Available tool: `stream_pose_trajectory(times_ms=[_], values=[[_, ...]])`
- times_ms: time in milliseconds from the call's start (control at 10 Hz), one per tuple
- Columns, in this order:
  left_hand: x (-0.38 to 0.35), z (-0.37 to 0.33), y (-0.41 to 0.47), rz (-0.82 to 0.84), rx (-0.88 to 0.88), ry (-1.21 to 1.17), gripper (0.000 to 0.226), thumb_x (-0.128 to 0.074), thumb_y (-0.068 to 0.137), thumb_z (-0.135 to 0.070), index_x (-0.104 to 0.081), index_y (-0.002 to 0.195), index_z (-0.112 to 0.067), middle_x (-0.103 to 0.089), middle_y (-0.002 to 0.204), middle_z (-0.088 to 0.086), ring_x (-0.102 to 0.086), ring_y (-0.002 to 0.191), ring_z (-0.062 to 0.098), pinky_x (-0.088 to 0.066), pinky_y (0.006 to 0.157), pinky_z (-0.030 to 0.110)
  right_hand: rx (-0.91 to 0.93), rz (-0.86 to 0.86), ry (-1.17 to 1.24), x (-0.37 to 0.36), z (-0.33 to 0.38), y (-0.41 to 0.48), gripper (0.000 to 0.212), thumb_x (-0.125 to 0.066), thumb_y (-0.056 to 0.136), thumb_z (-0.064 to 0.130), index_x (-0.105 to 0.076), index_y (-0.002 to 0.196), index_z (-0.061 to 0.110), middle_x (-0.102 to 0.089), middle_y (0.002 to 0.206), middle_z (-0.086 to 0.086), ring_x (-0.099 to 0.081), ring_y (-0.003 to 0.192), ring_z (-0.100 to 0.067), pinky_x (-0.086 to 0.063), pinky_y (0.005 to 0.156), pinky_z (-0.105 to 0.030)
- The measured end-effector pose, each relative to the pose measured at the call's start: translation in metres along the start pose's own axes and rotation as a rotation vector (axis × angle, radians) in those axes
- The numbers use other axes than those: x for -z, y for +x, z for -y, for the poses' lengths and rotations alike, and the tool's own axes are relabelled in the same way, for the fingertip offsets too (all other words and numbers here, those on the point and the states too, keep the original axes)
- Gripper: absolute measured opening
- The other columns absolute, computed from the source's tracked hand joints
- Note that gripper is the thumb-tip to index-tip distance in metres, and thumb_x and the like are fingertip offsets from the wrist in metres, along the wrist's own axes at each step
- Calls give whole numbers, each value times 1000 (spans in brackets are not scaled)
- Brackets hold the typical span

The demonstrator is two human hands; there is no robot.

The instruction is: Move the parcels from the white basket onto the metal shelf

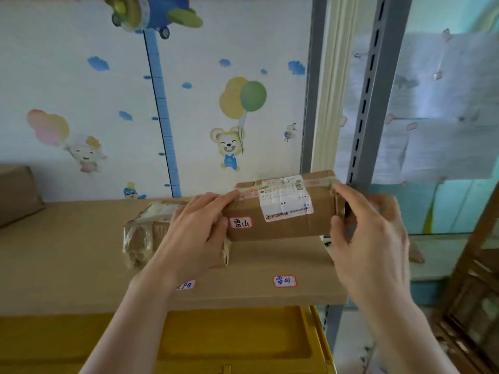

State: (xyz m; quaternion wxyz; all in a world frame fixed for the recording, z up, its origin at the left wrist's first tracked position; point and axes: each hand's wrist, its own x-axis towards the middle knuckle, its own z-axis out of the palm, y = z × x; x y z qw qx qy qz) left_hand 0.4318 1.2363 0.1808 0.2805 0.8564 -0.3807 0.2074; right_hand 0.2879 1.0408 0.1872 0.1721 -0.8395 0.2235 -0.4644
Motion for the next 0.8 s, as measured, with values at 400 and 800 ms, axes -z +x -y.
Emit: stream_pose_trajectory(times_ms=[400, 800], values=[[-10, 3, -2, 124, -39, 216, 50, -61, 95, -36, -55, 144, -37, -48, 144, -12, -43, 137, 12, -28, 117, 44, -15, 10, -85, -43, -33, -12, 24, -79, 86, 17, -83, 110, 19, -49, 81, 4, -47, 62, -17, -38, 56, -28], [-5, -2, -30, -88, -108, 44, 39, -60, 89, -18, -71, 126, -20, -66, 125, -6, -58, 118, 11, -39, 104, 31, 96, 181, 131, -22, -42, -8, 39, -77, 89, 15, -73, 127, 16, -43, 63, 17, -45, 55, 1, -31, 53, -12]])
